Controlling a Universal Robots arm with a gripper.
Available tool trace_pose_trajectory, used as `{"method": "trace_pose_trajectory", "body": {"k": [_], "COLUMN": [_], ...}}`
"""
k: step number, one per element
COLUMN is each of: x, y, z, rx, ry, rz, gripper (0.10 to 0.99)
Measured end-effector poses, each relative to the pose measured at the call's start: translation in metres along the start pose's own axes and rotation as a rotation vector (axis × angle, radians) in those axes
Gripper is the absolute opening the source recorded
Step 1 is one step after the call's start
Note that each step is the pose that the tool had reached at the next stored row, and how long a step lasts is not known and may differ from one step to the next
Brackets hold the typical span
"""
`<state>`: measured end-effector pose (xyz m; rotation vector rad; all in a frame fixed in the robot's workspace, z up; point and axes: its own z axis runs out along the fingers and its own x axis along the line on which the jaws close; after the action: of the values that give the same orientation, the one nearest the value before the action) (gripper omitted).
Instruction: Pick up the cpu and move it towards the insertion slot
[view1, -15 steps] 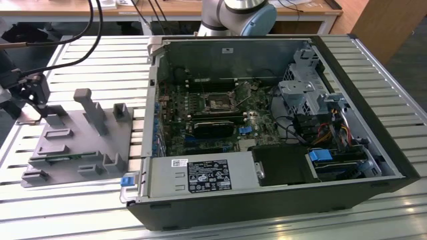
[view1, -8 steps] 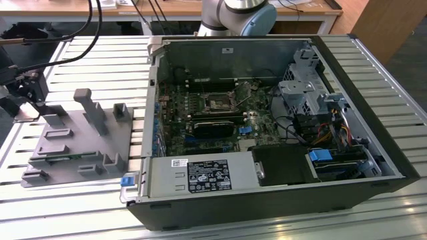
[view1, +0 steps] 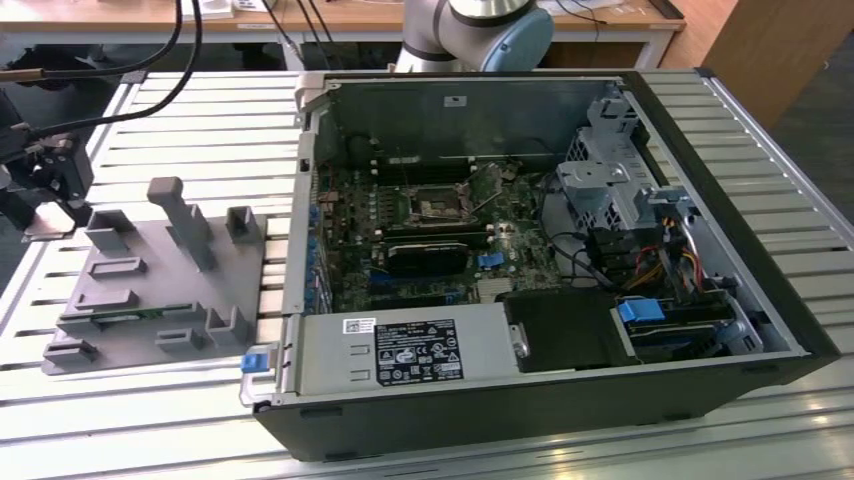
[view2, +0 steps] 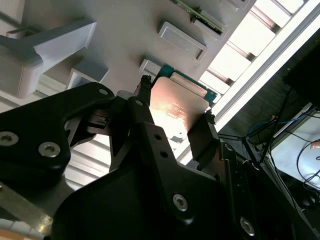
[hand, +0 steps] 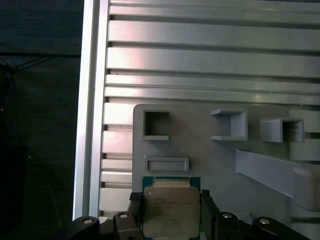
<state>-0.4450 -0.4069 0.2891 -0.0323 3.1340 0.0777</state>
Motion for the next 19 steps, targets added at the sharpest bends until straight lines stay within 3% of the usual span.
{"method": "trace_pose_trajectory", "body": {"k": [19], "x": [-0.0001], "y": [0.001], "z": [-0.0178], "rx": [0.0], "ry": [-0.0001], "rz": [0.0], "gripper": [0.541]}}
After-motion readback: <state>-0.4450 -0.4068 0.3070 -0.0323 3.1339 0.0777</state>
